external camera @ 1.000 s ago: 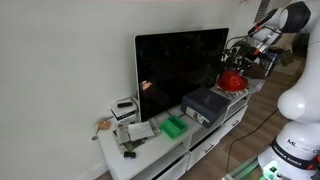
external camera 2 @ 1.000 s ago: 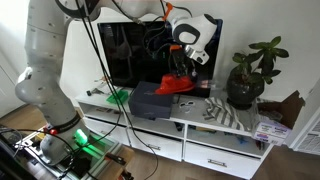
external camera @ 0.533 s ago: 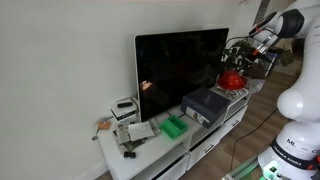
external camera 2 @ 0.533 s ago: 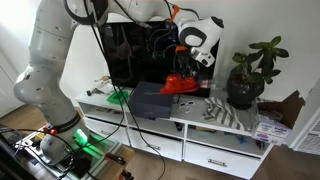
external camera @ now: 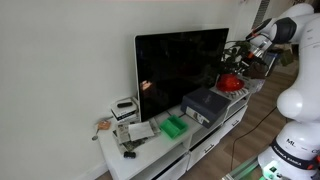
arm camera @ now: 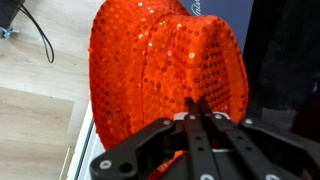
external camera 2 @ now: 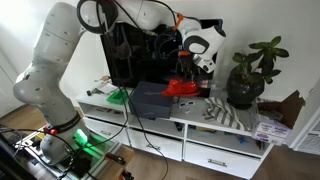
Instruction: Move the orange hat from the box to the table
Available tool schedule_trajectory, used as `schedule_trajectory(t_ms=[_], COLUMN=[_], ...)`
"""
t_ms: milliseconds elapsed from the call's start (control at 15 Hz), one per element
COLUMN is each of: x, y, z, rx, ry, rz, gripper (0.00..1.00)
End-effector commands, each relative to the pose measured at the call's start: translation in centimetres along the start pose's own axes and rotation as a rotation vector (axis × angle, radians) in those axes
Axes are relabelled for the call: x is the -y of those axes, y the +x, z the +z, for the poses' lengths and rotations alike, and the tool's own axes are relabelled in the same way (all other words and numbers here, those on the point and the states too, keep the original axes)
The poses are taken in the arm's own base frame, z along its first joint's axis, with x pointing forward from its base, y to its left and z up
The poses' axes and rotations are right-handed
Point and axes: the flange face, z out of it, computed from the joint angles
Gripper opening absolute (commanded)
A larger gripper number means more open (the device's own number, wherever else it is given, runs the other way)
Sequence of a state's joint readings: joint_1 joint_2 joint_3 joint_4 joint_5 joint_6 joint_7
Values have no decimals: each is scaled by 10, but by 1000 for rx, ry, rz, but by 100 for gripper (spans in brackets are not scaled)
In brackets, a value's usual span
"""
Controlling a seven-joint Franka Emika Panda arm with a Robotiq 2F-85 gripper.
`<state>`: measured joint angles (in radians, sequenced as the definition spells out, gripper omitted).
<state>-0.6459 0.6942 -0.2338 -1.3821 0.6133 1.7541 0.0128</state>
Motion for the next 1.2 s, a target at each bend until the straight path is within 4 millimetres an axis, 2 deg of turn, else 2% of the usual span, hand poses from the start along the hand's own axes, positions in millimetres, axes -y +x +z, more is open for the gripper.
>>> schedule_trajectory(t_ms=[0,533,800,1133], x=[-2,-21,-19,-13], y=[35,93,108,116], z=[15,37,57,94], rx=[23,-12,-26,-39], ry=[71,172,210,194], rz=[90,255,313,337], gripper=[1,1,1,1])
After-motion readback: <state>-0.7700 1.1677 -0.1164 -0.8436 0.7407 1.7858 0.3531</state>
